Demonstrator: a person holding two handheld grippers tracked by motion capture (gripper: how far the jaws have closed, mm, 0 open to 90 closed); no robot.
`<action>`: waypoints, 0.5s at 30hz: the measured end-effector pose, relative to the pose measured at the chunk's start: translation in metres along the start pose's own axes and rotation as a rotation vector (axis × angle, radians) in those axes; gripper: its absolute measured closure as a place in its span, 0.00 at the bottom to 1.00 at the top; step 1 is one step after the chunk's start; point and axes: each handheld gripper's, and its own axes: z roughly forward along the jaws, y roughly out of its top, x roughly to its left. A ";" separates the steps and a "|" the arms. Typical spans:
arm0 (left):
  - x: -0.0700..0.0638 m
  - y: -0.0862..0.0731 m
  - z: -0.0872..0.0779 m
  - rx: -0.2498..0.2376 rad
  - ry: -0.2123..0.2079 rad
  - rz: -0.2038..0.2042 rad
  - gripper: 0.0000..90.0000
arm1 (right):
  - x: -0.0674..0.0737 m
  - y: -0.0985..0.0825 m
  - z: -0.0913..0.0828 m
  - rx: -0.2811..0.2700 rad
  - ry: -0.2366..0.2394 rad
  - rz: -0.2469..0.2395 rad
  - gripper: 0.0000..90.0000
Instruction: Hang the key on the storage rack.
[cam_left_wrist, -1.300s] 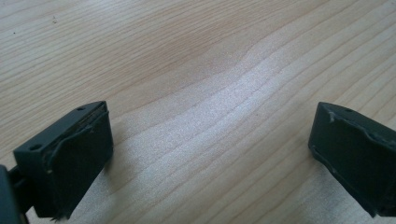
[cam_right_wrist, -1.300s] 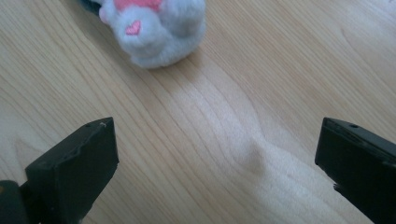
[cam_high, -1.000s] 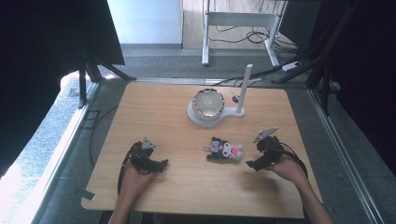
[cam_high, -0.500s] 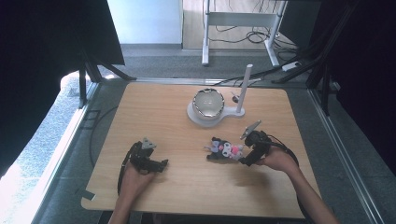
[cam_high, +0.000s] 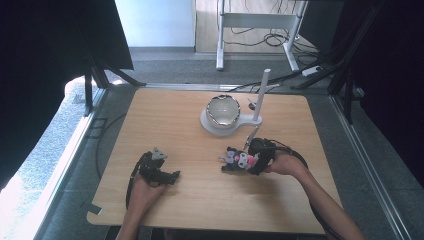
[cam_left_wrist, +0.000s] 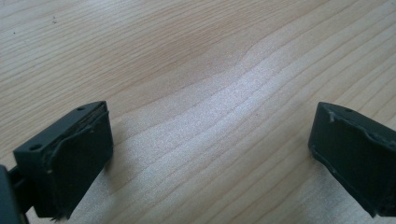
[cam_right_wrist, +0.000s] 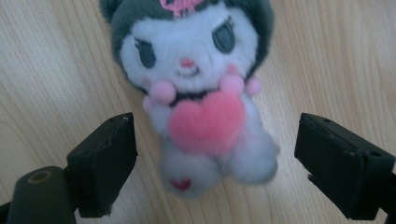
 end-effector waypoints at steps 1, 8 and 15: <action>0.000 0.000 0.000 0.000 0.000 0.000 0.00 | 0.000 0.003 0.001 0.006 0.002 -0.011 0.15; 0.000 0.000 0.000 0.000 0.000 0.000 0.00 | -0.001 0.019 0.008 0.058 0.026 -0.067 0.18; 0.000 0.000 0.000 0.000 0.000 0.000 0.00 | -0.001 0.030 0.016 0.113 0.040 -0.093 0.26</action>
